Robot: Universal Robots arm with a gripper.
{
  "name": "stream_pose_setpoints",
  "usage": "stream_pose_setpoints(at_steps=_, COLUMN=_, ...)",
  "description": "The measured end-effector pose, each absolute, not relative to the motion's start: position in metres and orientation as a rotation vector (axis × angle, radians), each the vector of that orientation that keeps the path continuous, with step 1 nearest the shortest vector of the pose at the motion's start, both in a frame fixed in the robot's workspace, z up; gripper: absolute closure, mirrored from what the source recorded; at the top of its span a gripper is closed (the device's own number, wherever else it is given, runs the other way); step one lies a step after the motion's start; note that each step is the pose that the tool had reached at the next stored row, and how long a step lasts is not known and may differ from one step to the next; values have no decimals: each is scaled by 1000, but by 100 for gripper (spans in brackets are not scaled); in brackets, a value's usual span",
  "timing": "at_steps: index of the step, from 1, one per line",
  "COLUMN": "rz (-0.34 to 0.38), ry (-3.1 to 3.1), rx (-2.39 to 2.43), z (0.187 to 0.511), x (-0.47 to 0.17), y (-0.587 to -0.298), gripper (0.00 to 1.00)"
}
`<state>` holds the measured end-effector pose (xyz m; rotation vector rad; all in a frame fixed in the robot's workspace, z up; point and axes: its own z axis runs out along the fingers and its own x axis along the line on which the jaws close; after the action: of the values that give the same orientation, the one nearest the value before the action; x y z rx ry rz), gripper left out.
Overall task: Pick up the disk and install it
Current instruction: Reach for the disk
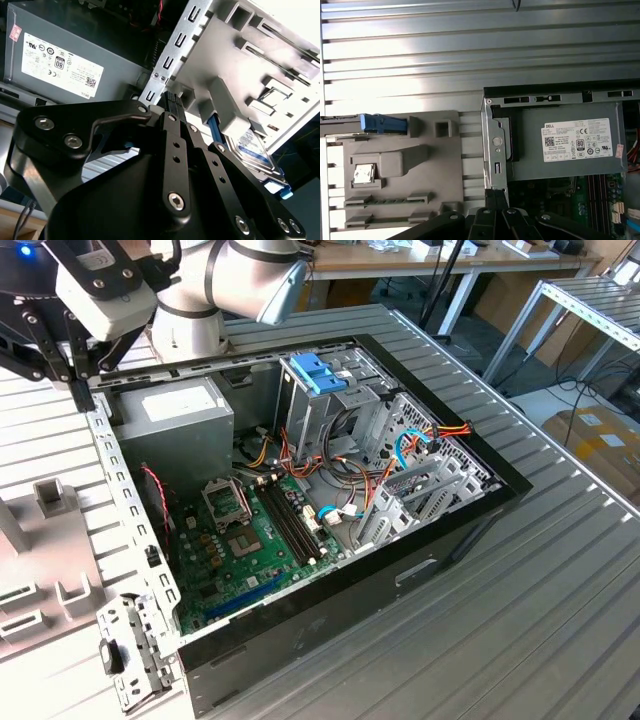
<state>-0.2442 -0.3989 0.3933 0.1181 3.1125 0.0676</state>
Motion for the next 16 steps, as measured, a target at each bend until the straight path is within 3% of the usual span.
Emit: stream_pose_setpoints(at_steps=16, rz=68, ry=3113, rx=118, z=393, x=-259, y=-399, gripper=89)
